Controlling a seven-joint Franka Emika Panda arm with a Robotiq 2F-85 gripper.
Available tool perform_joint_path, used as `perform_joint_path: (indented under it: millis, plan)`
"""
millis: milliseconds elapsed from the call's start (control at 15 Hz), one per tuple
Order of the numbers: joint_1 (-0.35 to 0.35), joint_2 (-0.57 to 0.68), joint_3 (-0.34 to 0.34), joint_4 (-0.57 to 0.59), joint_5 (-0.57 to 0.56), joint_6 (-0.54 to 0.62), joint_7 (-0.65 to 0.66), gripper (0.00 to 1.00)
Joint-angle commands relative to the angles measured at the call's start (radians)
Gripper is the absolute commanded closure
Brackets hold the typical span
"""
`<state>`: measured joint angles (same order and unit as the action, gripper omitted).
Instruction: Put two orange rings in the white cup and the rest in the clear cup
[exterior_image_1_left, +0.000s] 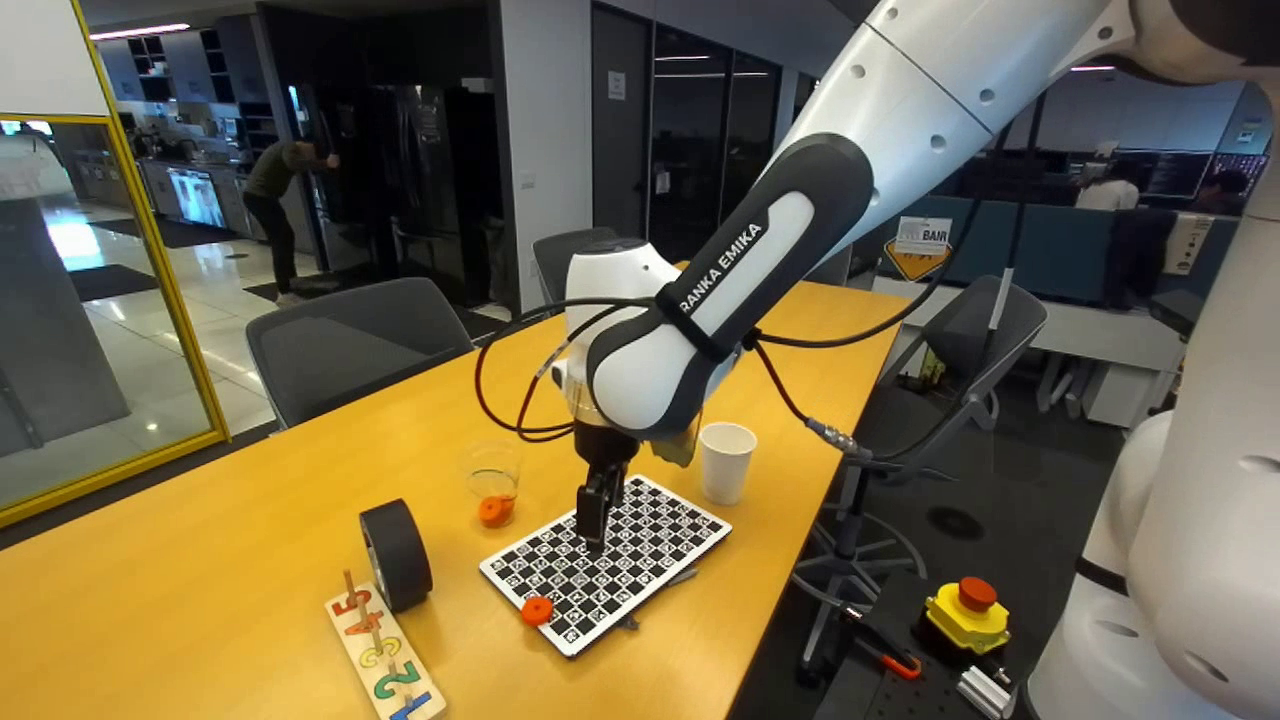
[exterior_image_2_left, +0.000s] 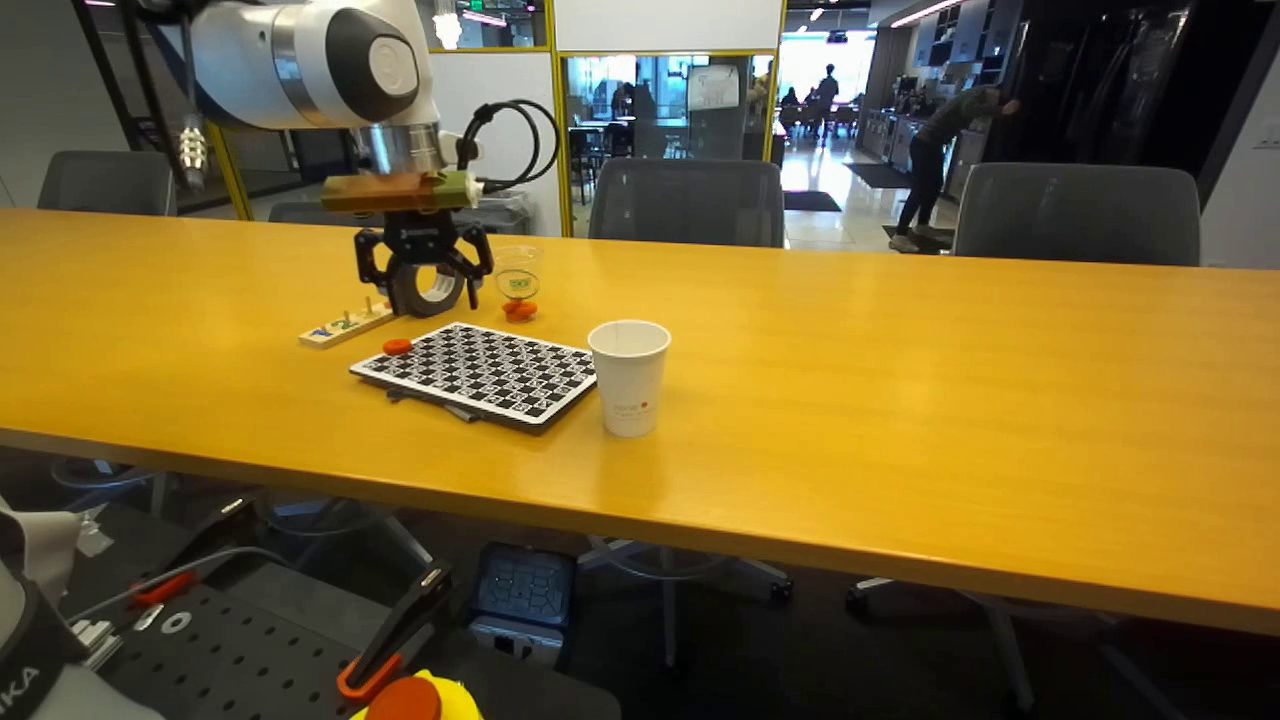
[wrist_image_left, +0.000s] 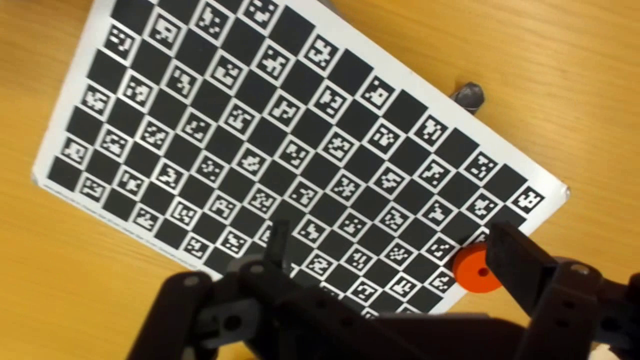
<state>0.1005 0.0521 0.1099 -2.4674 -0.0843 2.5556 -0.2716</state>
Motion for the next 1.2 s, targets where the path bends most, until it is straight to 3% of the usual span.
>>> perform_joint_path:
  millis: [0,533,1133]
  plan:
    - [0.029,0.066,0.036,0.052,0.019,-0.019,-0.018,0.0]
    - [0.042,0.209,0.094,0.17,0.025,-0.06,-0.051,0.0]
    - [0.036,0.337,0.099,0.303,0.017,-0.104,-0.049,0.0]
